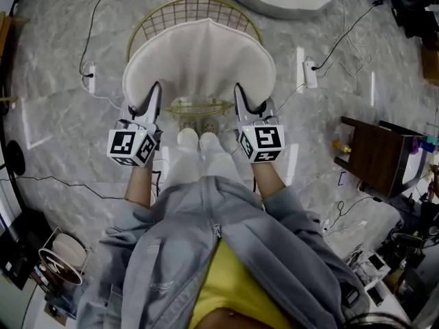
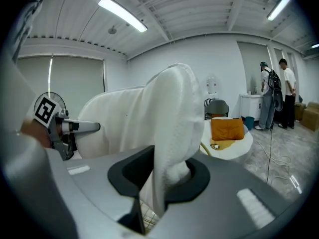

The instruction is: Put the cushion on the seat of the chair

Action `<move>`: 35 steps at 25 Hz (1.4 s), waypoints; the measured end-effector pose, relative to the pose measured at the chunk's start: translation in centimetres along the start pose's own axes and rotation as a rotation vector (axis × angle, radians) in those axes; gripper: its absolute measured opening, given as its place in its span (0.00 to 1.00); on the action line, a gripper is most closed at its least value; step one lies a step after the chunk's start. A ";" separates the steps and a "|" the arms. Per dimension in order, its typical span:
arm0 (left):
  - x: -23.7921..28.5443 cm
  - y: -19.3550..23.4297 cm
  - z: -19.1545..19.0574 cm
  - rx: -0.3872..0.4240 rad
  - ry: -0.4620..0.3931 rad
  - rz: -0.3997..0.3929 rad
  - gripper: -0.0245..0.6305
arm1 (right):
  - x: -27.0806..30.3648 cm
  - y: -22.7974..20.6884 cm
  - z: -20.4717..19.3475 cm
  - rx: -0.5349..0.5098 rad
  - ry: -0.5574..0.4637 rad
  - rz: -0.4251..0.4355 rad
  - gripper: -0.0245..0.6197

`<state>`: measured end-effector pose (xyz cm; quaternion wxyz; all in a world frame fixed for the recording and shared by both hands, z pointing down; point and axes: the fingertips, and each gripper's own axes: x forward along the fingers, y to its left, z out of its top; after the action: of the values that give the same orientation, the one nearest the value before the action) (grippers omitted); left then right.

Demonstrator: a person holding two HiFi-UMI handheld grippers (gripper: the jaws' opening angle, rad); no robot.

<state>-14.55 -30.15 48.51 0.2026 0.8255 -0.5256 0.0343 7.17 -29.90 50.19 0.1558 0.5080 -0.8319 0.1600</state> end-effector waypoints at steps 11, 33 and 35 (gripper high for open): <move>4.2 5.0 -9.9 -0.087 0.181 -0.046 0.15 | 5.7 -0.8 -9.6 0.055 0.170 0.004 0.15; 10.0 10.5 -28.6 -0.310 0.581 -0.063 0.16 | 13.1 -3.6 -27.0 0.189 0.567 0.043 0.16; 10.2 10.9 -30.2 -0.331 0.625 -0.057 0.16 | 13.6 -3.8 -28.1 0.191 0.605 0.050 0.16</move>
<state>-14.91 -31.67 82.14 0.4854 0.7456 -0.4134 0.1938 7.37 -30.41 81.63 0.3439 0.4291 -0.7413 0.3849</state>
